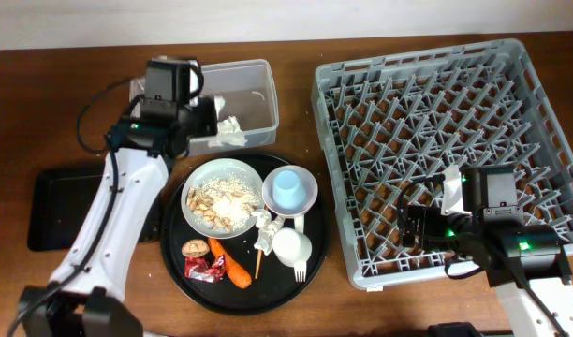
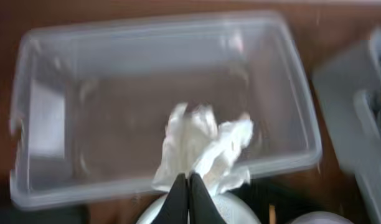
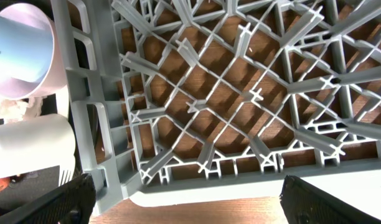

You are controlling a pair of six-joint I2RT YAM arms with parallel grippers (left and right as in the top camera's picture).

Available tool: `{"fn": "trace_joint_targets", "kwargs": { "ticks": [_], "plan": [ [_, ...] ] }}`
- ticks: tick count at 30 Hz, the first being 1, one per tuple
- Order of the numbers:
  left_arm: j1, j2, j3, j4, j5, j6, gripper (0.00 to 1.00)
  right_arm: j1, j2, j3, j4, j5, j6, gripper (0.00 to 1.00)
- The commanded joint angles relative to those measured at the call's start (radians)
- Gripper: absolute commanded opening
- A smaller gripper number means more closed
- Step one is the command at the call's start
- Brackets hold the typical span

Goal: Sort waste into correct bins and load items into the dishwasher rack
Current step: 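Carry the tissue into the clear plastic bin and open the left gripper, then grasp the second white tissue beside the blue cup with the left gripper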

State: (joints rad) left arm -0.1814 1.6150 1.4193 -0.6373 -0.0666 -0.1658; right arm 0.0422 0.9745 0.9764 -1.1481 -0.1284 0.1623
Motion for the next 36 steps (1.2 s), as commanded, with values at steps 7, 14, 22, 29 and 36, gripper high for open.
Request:
{"fn": "trace_joint_targets", "kwargs": {
  "ticks": [7,14,22,29,36],
  "plan": [
    [0.04,0.185,0.012,0.087,-0.019,0.002,0.81,0.002,-0.006,0.013,0.0,0.013,0.011,0.98],
    [-0.007,0.085,-0.003,-0.476,0.411,-0.002,0.95,0.002,-0.006,0.013,0.007,0.013,0.011,0.98],
    [-0.168,0.086,-0.288,-0.298,0.411,-0.003,0.94,0.002,-0.006,0.013,0.008,0.013,0.011,0.98],
    [-0.231,0.087,-0.394,-0.118,0.34,-0.051,0.71,0.002,-0.006,0.013,0.007,0.013,0.011,0.98],
    [-0.284,0.087,-0.395,-0.056,0.268,-0.085,0.51,0.002,-0.006,0.013,0.007,0.013,0.011,0.98]
  ]
}}
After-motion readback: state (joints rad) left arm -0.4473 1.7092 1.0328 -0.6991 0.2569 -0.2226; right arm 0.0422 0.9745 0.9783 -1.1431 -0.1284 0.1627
